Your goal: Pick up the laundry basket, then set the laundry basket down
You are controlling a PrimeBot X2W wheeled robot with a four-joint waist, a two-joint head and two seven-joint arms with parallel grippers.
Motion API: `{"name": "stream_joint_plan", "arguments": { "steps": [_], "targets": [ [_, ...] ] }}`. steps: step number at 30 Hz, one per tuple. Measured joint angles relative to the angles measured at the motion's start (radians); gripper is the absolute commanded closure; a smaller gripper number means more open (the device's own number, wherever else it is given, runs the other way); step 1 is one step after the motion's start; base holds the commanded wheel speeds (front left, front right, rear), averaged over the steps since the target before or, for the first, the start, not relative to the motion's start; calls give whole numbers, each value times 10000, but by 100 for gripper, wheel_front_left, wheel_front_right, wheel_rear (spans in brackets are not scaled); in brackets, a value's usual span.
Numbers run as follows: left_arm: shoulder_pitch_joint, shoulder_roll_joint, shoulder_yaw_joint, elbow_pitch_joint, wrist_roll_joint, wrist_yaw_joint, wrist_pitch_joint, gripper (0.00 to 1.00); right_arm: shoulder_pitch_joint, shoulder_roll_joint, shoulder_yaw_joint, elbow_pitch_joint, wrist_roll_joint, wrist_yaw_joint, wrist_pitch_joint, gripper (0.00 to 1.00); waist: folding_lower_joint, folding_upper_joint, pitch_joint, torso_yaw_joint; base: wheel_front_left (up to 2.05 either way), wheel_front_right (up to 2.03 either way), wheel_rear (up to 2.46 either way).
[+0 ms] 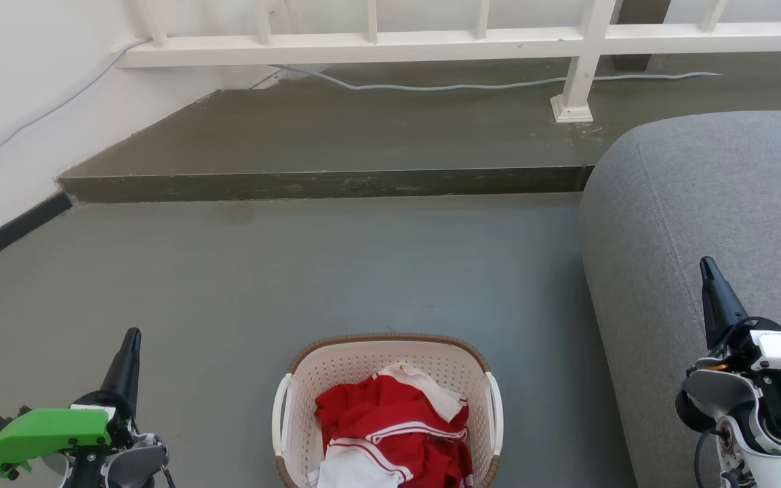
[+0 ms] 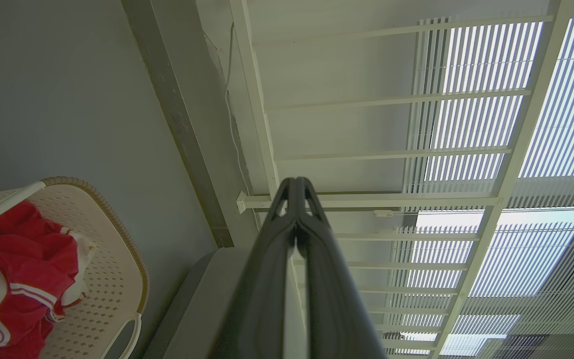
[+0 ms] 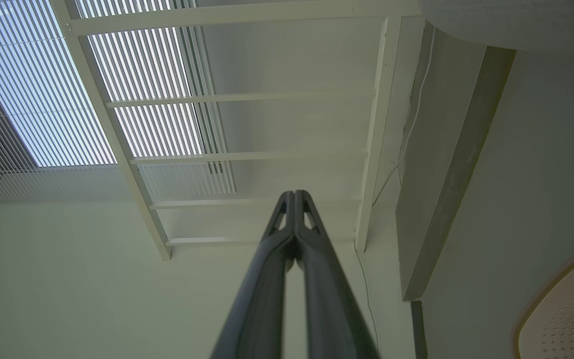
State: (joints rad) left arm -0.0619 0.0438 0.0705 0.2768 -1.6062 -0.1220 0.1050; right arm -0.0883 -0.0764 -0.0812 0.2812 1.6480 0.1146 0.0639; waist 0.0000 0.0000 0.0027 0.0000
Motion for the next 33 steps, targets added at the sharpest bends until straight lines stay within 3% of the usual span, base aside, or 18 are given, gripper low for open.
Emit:
{"name": "stream_joint_plan", "arguments": {
  "steps": [33],
  "targets": [
    [0,-6,8,-2,0,0,0,100,0,27,-31,10,0,0,2,100,0,0,0,-1,0,0,0]
  ]
}}
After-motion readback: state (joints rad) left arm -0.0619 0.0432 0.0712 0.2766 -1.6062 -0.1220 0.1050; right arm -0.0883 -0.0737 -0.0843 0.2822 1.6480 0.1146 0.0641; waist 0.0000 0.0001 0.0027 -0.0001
